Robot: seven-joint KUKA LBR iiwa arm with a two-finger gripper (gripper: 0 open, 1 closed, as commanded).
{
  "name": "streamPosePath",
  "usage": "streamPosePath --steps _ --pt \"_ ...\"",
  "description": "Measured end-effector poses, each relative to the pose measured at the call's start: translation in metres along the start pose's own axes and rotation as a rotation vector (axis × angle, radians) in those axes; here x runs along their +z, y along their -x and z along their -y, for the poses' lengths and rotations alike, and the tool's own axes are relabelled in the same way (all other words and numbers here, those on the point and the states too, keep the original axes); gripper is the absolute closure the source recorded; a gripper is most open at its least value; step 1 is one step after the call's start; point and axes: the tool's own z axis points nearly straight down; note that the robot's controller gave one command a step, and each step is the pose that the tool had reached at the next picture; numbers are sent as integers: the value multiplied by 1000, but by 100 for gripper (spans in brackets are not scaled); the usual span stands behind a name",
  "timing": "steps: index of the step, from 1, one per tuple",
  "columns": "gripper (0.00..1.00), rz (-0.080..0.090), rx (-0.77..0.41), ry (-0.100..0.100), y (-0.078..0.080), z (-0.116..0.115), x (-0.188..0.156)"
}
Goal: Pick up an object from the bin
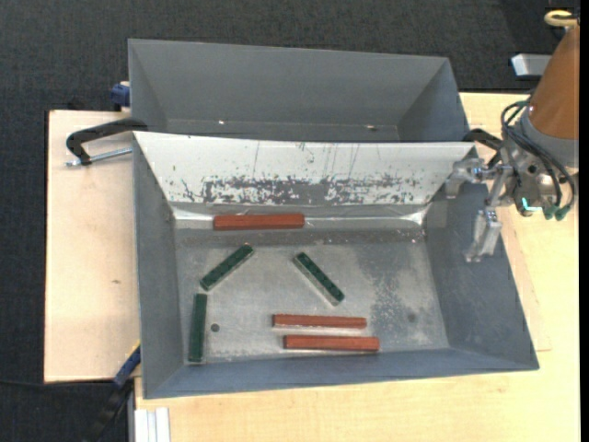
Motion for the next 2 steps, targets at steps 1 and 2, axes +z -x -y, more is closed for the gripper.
streamPosePath --steps 1,2 --pt "100 8 -2 -1 2 -1 -4" --pt "100 8 -3 -1 2 -1 -4"
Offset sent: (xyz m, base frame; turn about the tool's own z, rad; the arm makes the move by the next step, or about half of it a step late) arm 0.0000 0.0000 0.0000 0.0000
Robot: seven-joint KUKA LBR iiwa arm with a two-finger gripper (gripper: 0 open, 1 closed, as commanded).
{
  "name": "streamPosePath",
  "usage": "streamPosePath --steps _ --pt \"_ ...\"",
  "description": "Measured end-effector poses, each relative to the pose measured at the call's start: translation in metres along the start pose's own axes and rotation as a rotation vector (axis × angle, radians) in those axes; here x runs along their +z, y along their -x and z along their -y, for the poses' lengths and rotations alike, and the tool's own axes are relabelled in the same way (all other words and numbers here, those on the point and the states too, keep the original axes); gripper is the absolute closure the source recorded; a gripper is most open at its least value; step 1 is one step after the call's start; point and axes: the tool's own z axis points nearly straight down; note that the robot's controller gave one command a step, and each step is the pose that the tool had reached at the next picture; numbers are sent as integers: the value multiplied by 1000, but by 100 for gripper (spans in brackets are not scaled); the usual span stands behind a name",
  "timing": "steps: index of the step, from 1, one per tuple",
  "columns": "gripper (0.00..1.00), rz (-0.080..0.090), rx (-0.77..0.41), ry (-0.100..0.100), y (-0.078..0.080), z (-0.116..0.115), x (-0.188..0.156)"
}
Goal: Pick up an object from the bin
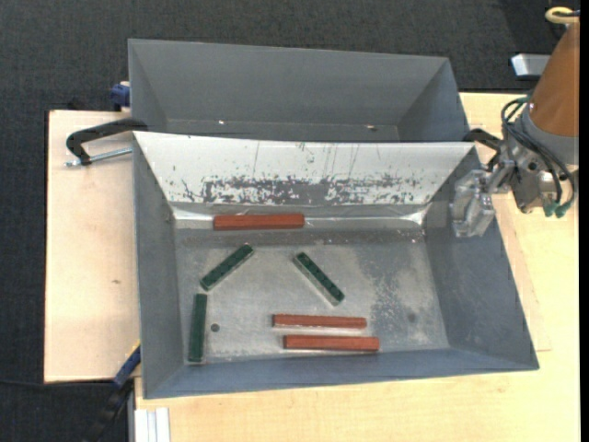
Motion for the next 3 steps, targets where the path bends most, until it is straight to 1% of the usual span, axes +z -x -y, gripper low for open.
streamPosePath --steps 1,2,3 --pt "0 -9 197 2 -2 -8 93" --pt "0 -3 196 1 0 -7 89" --pt "0 1 261 0 -42 -63 134"
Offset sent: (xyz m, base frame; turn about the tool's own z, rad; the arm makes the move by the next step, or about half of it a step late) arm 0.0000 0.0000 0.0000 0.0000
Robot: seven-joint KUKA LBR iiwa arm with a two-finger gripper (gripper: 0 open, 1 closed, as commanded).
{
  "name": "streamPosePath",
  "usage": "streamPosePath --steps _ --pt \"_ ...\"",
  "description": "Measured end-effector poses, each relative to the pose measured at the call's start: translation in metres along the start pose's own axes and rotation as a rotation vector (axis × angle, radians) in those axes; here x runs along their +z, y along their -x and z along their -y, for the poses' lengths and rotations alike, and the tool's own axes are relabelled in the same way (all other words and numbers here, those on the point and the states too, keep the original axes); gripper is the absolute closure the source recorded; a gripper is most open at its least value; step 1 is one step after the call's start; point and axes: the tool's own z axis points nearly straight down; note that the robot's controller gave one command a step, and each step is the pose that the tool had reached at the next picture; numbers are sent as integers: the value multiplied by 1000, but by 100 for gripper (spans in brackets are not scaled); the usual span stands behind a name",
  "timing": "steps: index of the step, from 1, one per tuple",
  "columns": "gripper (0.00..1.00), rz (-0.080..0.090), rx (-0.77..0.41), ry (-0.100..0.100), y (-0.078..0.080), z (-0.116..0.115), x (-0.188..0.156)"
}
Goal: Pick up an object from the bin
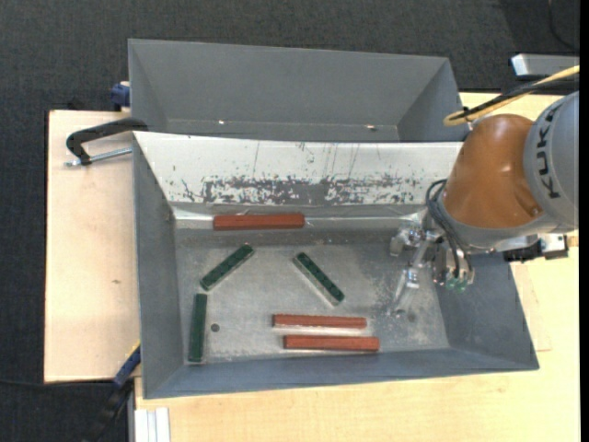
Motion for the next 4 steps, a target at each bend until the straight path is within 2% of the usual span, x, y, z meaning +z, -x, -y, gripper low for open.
streamPosePath --steps 1,3,4 --pt "0 3 -47 2 15 -59 33" --pt "0 -7 16 2 -10 -65 34" --pt "0 -5 -89 1 -11 -43 37"
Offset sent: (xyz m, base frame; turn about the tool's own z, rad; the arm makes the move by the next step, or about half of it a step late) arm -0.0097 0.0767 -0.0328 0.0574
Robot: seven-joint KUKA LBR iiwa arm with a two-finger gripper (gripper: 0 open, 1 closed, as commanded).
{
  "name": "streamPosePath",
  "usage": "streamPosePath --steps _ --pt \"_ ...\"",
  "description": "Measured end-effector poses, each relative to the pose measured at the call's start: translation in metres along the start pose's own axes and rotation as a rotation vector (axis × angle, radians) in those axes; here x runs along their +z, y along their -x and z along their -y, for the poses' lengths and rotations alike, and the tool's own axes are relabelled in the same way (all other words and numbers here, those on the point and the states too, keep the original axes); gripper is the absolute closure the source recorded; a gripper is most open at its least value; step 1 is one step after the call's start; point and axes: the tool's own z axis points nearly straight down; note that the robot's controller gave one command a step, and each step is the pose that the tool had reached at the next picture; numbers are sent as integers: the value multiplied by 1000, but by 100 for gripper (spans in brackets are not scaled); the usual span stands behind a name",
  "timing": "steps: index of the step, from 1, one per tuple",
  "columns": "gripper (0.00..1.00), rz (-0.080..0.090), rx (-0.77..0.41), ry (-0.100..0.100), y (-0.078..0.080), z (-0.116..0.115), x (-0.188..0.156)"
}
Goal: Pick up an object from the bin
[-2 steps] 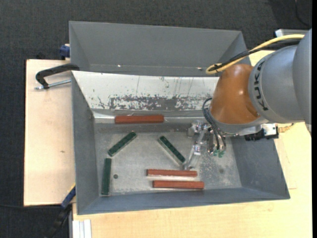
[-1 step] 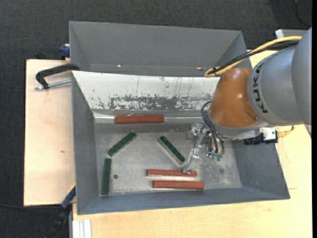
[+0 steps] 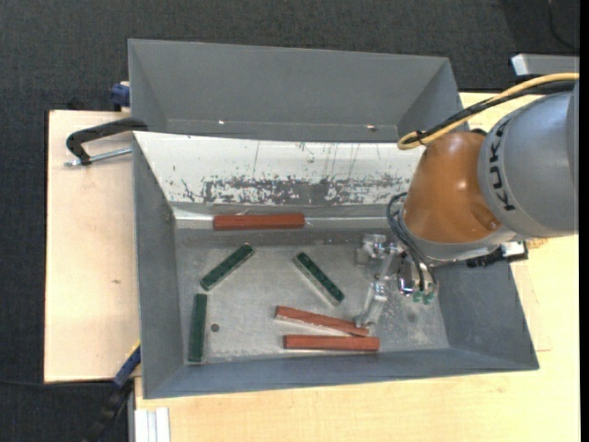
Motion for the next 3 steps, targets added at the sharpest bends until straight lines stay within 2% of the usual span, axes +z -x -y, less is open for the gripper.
streamPosePath --steps 1,2,3 --pt "100 3 277 0 -8 -68 1" --pt "100 3 277 0 -8 -68 1" --pt "100 4 289 0 0 -68 -134"
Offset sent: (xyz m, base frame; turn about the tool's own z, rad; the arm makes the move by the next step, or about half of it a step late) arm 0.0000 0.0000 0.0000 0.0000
